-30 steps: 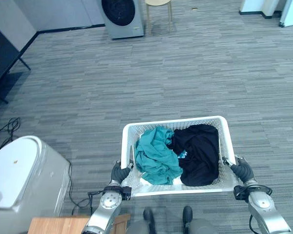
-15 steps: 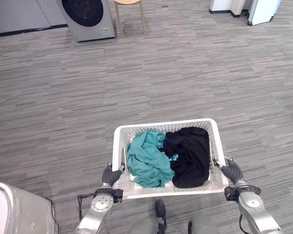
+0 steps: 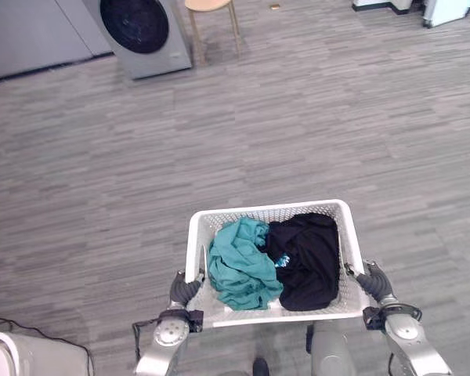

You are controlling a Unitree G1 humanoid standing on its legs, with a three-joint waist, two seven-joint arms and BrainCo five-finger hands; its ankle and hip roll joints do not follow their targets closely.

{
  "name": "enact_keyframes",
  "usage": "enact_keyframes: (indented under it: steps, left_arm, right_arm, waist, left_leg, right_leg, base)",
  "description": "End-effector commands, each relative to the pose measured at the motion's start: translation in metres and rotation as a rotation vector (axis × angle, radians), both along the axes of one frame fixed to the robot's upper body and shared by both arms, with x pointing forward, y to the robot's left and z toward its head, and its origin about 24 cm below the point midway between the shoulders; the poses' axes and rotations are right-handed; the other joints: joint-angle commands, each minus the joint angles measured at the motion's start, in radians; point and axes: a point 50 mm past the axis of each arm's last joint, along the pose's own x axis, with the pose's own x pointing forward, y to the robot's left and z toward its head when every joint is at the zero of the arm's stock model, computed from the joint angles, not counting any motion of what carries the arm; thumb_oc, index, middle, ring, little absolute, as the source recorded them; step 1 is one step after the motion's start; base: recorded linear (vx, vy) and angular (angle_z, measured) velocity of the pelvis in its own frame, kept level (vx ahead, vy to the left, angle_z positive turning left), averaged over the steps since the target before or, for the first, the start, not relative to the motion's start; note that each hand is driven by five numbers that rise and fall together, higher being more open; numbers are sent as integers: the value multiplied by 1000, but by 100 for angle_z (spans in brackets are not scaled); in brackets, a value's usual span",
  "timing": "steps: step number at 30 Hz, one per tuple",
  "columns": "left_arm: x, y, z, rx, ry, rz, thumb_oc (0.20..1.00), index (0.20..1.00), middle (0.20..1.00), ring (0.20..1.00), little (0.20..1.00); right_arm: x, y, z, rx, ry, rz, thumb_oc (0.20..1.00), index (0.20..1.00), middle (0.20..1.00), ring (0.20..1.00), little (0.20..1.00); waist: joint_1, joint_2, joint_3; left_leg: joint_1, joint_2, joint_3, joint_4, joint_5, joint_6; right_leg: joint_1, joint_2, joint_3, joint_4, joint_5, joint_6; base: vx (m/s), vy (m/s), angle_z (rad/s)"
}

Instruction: Grab the laundry basket,head to the washer,open it,put in the laundry and shut it.

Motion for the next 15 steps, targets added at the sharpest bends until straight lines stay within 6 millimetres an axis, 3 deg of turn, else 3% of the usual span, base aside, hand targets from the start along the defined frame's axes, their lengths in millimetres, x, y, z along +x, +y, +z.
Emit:
enact_keyframes:
  steps: [1,2,3,4,5,6,7,10,11,12,14,15]
  left_arm:
    - [22,-7,43,-108,-251,-74,200,200,200,200,200]
    - [21,-8,42,-128,-246,-72,200,200,200,200,200]
    - [21,-8,42,-128,-245,-72,200,200,200,200,200]
    - [20,-8,43,-136,-247,-73,200,200,200,200,200]
    - [20,-8,43,-135,-246,-73,200,200,200,200,200]
    - [21,-10,43,-147,-241,-80,200,200,200,200,200]
    - [20,-11,41,-144,-231,-82,200,200,200,200,200]
    - [17,-12,39,-143,-215,-90,200,200,200,200,200]
    - [15,-13,37,-144,-204,-99,200,200,200,200,200]
    - [15,-13,37,-144,-203,-99,200,200,200,200,200]
    - [12,-12,35,-142,-194,-96,200,200,200,200,200]
    - [11,-12,35,-142,-193,-96,200,200,200,200,200]
  right_arm:
    - [34,16,66,85,-341,132,200,200,200,200,200]
    - [33,11,69,78,-346,125,200,200,200,200,200]
    - [33,10,69,78,-346,125,200,200,200,200,200]
    - [31,4,68,71,-338,101,200,200,200,200,200]
    - [31,4,68,71,-338,100,200,200,200,200,200]
    - [30,-1,66,65,-325,75,200,200,200,200,200]
    - [28,-4,65,70,-321,59,200,200,200,200,200]
    - [25,-8,63,74,-314,40,200,200,200,200,200]
    - [22,-10,60,71,-298,23,200,200,200,200,200]
    - [22,-10,59,71,-297,23,200,200,200,200,200]
    - [21,-9,56,74,-284,19,200,200,200,200,200]
    - [21,-9,55,74,-283,19,200,200,200,200,200]
  waist:
    - [-13,-26,-55]
    - [-7,-29,-52]
    - [-9,-27,-54]
    - [-5,-47,-51]
    - [-4,-46,-49]
    - [6,-58,-46]
    - [16,-62,-40]
    - [27,-63,-38]
    - [37,-54,-36]
    - [37,-56,-36]
    - [51,-36,-35]
    - [49,-39,-32]
  left_leg:
    - [-55,55,29,217,-6,-72]
    - [-130,96,38,409,127,-98]
    - [-137,98,34,417,124,-99]
    - [-190,142,97,524,173,-94]
    - [-191,144,97,528,171,-95]
    - [-244,155,148,532,153,-83]
    - [-281,151,168,515,114,-73]
    - [-334,126,197,418,81,-57]
    - [-373,112,222,284,109,-59]
    - [-369,110,223,279,111,-59]
    - [-398,108,225,147,198,-76]
    - [-387,103,226,136,201,-76]
  right_leg:
    - [38,20,6,15,-102,27]
    - [93,35,-5,-2,-119,-6]
    - [93,37,-9,-4,-118,-7]
    - [159,47,-18,-35,-150,-37]
    - [160,49,-17,-36,-149,-37]
    - [206,52,-27,-61,-173,-50]
    - [237,56,-33,-71,-188,-52]
    - [274,58,-42,-77,-211,-45]
    - [307,72,-52,-74,-233,-41]
    - [308,71,-53,-74,-234,-40]
    - [340,104,-52,-70,-259,-40]
    - [347,100,-53,-69,-263,-39]
  base:
    - [306,-354,34]
    - [300,-355,24]
    - [406,-497,10]
    - [207,-250,-9]
    - [407,-408,-22]
    - [315,-226,-24]
    - [312,-225,-9]
    - [280,-94,2]
    - [311,-71,0]
    - [324,-65,11]
    - [249,-38,18]
    - [406,-64,-1]
